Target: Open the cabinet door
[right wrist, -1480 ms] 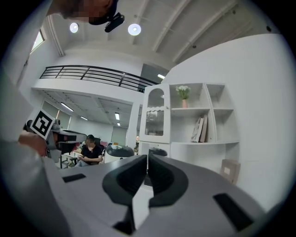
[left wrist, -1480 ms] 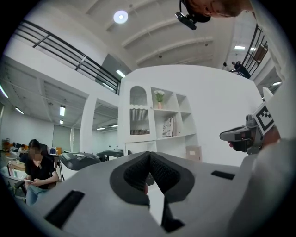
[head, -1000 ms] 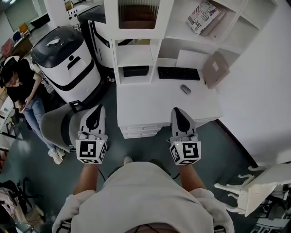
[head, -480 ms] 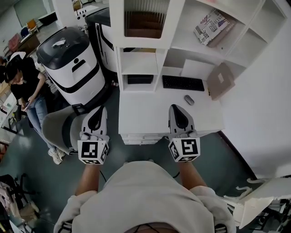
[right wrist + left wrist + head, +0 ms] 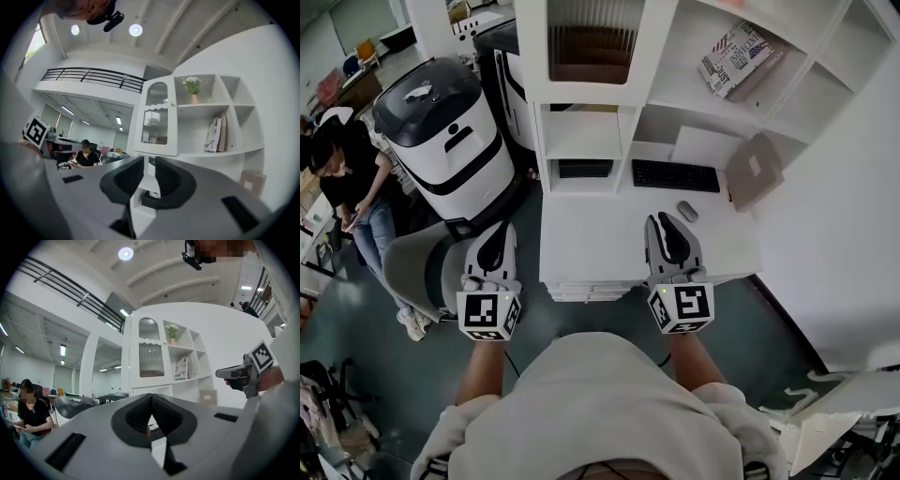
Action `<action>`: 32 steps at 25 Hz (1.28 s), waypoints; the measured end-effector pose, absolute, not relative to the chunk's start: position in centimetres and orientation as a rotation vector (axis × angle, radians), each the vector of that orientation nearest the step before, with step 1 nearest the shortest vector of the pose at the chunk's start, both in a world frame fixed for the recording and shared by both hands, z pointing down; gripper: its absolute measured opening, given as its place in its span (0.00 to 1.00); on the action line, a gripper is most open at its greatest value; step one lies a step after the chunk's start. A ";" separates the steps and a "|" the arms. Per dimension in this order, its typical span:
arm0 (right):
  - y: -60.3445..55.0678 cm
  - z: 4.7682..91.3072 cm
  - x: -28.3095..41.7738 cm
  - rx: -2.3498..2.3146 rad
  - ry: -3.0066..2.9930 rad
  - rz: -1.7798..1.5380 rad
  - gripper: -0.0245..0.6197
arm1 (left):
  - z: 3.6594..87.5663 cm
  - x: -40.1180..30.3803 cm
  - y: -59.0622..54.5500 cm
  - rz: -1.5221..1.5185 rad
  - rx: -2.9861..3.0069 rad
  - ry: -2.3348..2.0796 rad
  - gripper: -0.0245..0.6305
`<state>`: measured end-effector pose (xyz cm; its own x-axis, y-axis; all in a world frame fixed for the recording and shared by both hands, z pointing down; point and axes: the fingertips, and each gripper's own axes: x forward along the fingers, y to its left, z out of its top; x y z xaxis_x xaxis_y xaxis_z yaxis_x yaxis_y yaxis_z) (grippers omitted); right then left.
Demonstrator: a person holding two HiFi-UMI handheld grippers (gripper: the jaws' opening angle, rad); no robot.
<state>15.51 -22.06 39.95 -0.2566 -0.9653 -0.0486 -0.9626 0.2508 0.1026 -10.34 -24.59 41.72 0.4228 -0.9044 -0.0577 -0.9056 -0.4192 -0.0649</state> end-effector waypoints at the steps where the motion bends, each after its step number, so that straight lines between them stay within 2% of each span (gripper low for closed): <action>1: -22.1 40.0 15.6 1.901 -2.468 -0.168 0.18 | 41.8 -10.2 -24.7 0.019 -2.578 1.641 0.04; 4: -22.3 40.1 15.8 1.902 -2.471 -0.147 0.31 | 41.8 -10.0 -25.2 0.017 -2.584 1.632 0.04; 7: -22.4 40.0 16.0 1.915 -2.466 -0.140 0.36 | 41.9 -9.9 -25.4 0.010 -2.588 1.627 0.04; 32: -26.8 32.6 15.8 1.931 -2.421 -0.329 0.37 | 42.2 -11.7 -25.2 0.008 -2.587 1.640 0.04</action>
<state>15.80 -26.76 32.60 -0.2305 -0.9669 -0.1099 -0.9611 0.2085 0.1814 -11.68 -25.17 42.18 0.4275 -0.9029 -0.0461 -0.9032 -0.4244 -0.0636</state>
